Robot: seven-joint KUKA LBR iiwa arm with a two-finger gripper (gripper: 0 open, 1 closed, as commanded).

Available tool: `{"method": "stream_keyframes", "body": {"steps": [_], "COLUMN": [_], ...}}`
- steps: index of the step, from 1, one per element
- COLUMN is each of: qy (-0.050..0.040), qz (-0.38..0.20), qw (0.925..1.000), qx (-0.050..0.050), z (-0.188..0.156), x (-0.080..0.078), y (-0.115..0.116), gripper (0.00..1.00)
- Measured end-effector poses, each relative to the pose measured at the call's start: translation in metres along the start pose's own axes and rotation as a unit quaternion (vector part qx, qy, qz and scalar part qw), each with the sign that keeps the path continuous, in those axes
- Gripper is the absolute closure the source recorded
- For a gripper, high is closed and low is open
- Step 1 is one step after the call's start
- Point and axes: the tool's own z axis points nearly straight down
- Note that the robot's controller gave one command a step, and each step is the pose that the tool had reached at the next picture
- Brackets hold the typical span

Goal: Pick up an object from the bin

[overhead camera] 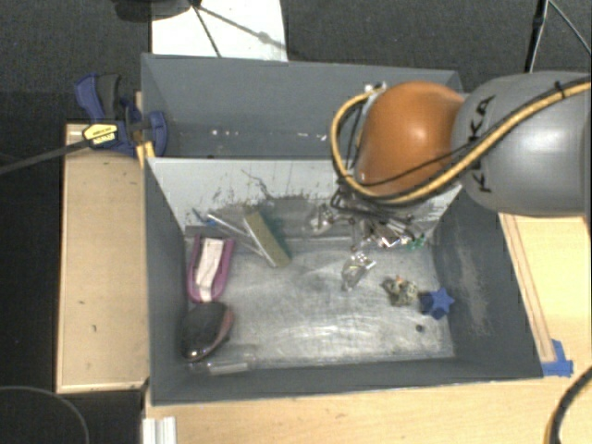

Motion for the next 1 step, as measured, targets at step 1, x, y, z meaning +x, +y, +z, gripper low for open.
{"method": "stream_keyframes", "body": {"steps": [1], "qy": [0.0048], "qz": [-0.014], "qw": [0.9999], "qx": [-0.002], "z": [0.0393], "x": [0.0424], "y": [-0.0417], "gripper": [0.0]}}
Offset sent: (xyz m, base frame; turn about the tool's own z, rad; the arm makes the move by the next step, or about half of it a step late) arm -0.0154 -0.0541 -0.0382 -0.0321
